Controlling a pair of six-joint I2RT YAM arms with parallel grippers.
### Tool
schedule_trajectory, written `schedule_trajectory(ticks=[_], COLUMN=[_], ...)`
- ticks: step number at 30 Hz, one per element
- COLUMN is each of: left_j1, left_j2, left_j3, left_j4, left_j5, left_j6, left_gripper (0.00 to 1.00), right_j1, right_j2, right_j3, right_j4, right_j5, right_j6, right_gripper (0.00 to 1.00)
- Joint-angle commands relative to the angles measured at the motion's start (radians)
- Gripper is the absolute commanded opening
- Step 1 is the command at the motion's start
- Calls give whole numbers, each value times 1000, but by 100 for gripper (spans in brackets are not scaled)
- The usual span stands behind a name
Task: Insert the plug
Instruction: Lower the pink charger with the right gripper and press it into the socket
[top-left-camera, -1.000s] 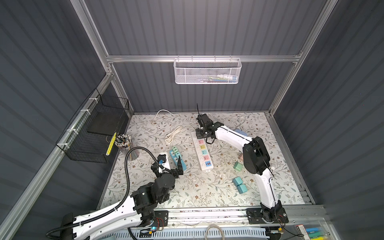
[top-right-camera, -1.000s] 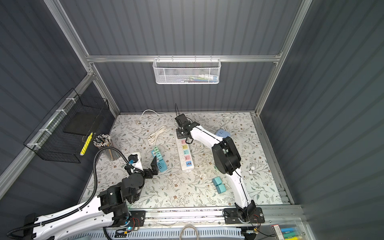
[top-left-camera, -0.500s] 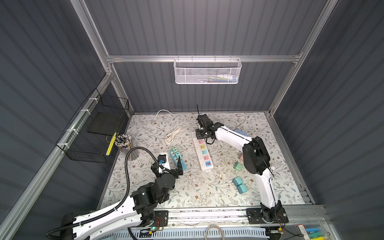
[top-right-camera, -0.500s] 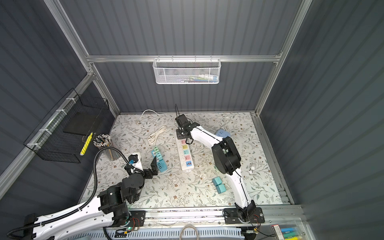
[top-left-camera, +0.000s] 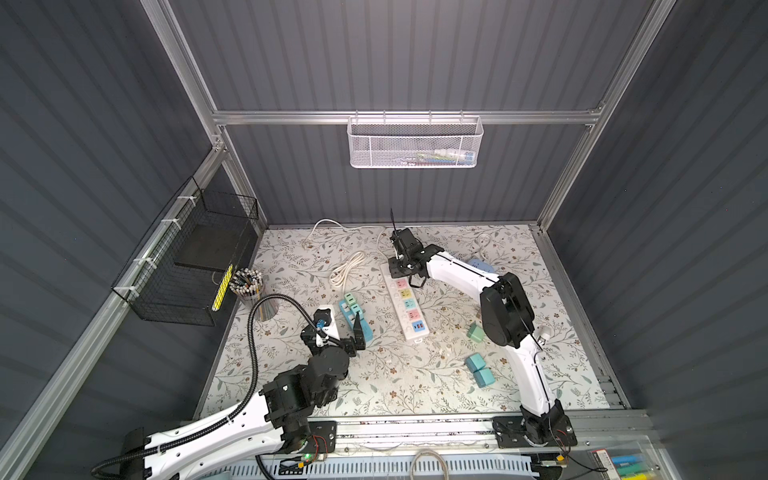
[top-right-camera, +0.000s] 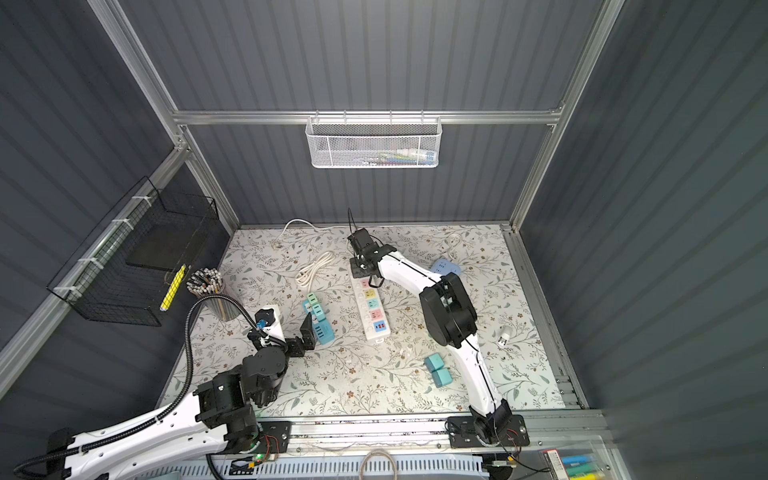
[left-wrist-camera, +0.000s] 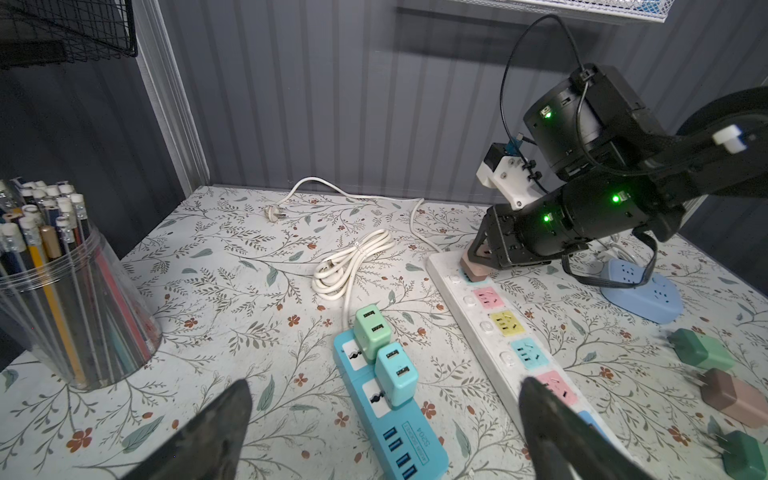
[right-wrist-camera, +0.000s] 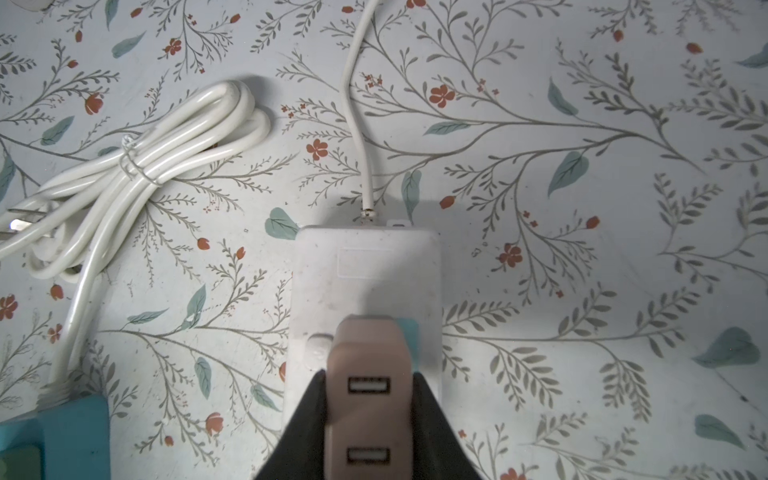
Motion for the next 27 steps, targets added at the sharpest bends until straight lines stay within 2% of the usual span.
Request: schedule_trajectory(ticks=[1, 11, 15, 19, 23, 27], left_j1=[10, 17, 21, 20, 22, 22], left_j2=[-13, 1, 12, 16, 13, 11], left_j3=[13, 19, 25, 39, 31, 40], left_j4=[-14, 7, 10, -31, -28, -46], left_j5=[-5, 8, 19, 21, 24, 30], left_j6=[-1, 13, 15, -5, -14, -35], left_gripper=[100, 100, 100, 100, 100, 100], right_j1=[8, 10, 21, 21, 24, 16], right_j2=[31, 78, 138, 150, 163, 154], right_j3=[1, 18, 68, 38, 60, 69], right_j4=[-79, -168, -266, -285, -321, -324], right_j5=[19, 36, 64, 25, 36, -23], right_j6=[-6, -33, -37, -21, -22, -6], right_gripper=[25, 26, 27, 28, 28, 30])
